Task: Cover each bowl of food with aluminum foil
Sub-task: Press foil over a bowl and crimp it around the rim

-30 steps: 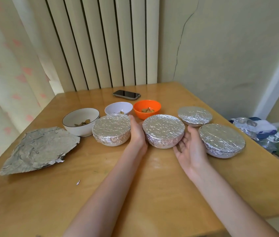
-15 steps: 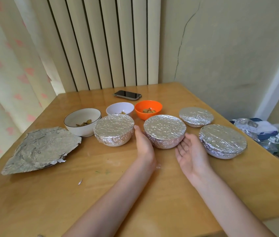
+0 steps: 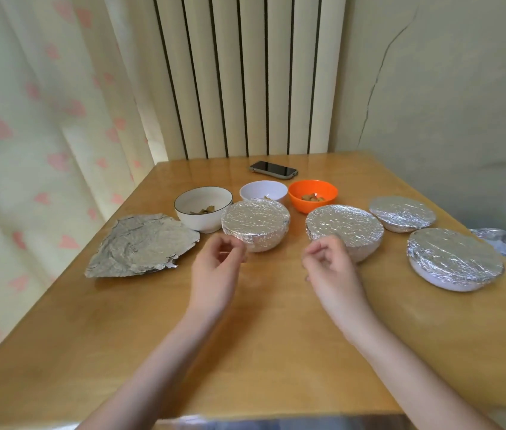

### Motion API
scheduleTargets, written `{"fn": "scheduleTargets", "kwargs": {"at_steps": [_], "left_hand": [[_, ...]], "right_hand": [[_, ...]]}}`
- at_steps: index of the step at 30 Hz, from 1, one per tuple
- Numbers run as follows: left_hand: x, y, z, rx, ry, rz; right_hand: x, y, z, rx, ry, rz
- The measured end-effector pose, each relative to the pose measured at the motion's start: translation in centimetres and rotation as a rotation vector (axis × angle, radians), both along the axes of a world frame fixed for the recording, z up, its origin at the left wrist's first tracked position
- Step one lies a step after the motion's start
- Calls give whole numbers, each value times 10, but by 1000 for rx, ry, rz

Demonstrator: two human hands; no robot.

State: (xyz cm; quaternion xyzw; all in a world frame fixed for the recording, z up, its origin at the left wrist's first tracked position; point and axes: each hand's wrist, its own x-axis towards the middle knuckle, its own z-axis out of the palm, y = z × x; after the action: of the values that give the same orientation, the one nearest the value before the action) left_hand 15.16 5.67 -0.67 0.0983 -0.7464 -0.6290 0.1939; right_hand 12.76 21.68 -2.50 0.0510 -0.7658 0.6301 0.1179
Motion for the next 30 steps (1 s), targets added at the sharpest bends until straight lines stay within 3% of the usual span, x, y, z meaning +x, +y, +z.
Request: {"fn": "scheduleTargets", "kwargs": {"at_steps": [3,4,6,11,14,18,20,23,26,28,30], "left_hand": [[-5,-64,-15,-693,-101,148],[-8,-84,-19,-852,-189,175],[-12,-112,-23,-982,-327,174],[6,-139,-32,-1070,-296,43],[31,-144,-40,-1050,-211,18],[49,-155,-52,-1128,-96,30],[52,-161,-56,-1137,-31,41],[55,-163,-56,-1123,122,151],[56,-160,-54,-1022,319,199],[60,-157,-51,-952,368,188],[64,-154,-42,-785,301,130]], "right_hand": [[0,-47,3,196,32,300],[0,-63,4,224,34,385],[1,-92,3,251,35,507],[-2,-124,-7,279,24,658],[-10,-130,-13,339,96,603],[-24,-138,-15,780,384,542],[-26,-141,-14,921,432,573],[-21,-138,-18,885,389,661],[-23,-131,-24,932,473,676],[-28,-132,-27,802,501,646],[-30,-135,-26,545,476,555]]}}
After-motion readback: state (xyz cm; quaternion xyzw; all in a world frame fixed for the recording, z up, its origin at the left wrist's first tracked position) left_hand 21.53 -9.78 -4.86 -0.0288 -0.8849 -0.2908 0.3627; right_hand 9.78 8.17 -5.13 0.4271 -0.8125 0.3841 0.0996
